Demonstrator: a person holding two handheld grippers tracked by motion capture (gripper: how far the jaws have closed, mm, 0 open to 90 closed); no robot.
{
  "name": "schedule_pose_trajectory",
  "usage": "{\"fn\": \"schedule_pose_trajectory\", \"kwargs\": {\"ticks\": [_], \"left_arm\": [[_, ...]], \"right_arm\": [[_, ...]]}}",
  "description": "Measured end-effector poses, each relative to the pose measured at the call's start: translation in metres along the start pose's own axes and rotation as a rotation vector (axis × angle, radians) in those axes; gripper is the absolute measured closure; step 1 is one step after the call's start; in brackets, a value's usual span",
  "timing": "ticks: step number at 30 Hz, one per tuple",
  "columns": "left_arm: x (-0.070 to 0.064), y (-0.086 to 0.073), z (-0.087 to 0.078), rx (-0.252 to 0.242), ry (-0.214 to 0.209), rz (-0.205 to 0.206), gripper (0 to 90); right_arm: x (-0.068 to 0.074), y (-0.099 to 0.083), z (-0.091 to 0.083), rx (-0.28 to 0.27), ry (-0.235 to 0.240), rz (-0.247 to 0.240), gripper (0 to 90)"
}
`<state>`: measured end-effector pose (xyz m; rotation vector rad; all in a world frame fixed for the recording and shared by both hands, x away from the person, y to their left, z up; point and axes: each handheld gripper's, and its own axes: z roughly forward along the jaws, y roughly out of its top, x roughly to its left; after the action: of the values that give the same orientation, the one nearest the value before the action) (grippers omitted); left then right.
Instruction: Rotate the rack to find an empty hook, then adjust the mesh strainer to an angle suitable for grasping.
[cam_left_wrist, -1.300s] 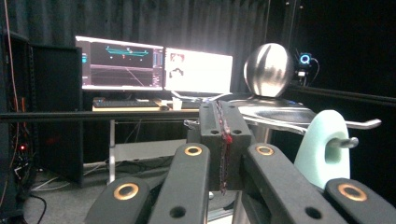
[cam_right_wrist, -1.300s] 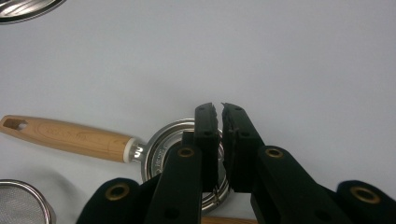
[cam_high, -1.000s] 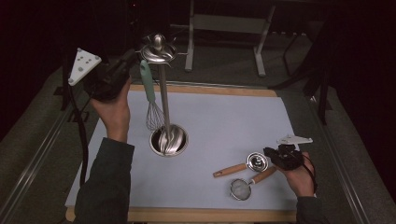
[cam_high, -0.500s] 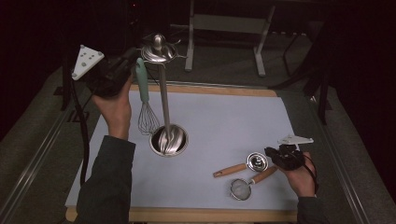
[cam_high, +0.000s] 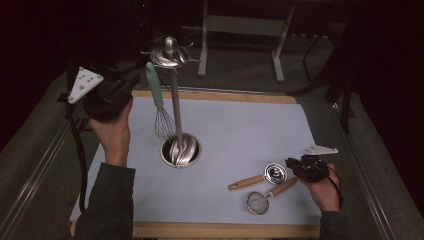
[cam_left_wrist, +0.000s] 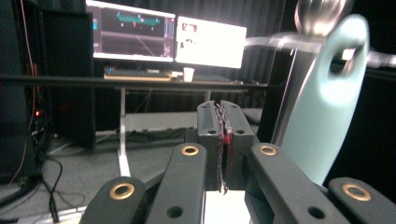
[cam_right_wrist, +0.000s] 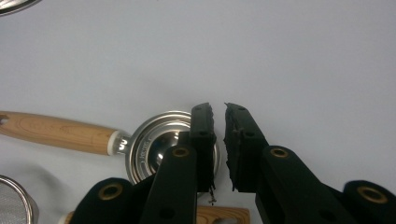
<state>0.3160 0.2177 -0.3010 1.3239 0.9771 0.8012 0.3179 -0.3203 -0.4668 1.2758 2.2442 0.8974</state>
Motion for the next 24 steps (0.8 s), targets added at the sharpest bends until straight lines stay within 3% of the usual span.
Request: {"fn": "schedule_pose_trajectory", "kwargs": {"ticks": [8,9,13,18,24], "left_arm": [[0.000,-0.020,-0.007,0.068,0.012,0.032,85.9],[-0.001,-0.027,-0.008,0.085,0.015,0.052,85.9],[-0.001,-0.043,-0.011,0.127,-0.002,0.069,82.2],[0.006,-0.068,-0.013,0.165,-0.002,0.049,79.3],[0.011,-0.105,-0.017,0.248,0.011,0.022,76.5]], "right_arm": [[0.001,-0.001,0.001,0.012,-0.003,-0.009,80.8],[0.002,-0.001,0.001,0.014,-0.003,-0.011,80.4],[0.002,-0.003,0.000,0.026,-0.004,-0.019,78.2],[-0.001,-0.006,-0.005,0.023,-0.004,-0.007,76.7],[-0.005,-0.014,-0.008,0.037,-0.002,0.020,74.1]]}}
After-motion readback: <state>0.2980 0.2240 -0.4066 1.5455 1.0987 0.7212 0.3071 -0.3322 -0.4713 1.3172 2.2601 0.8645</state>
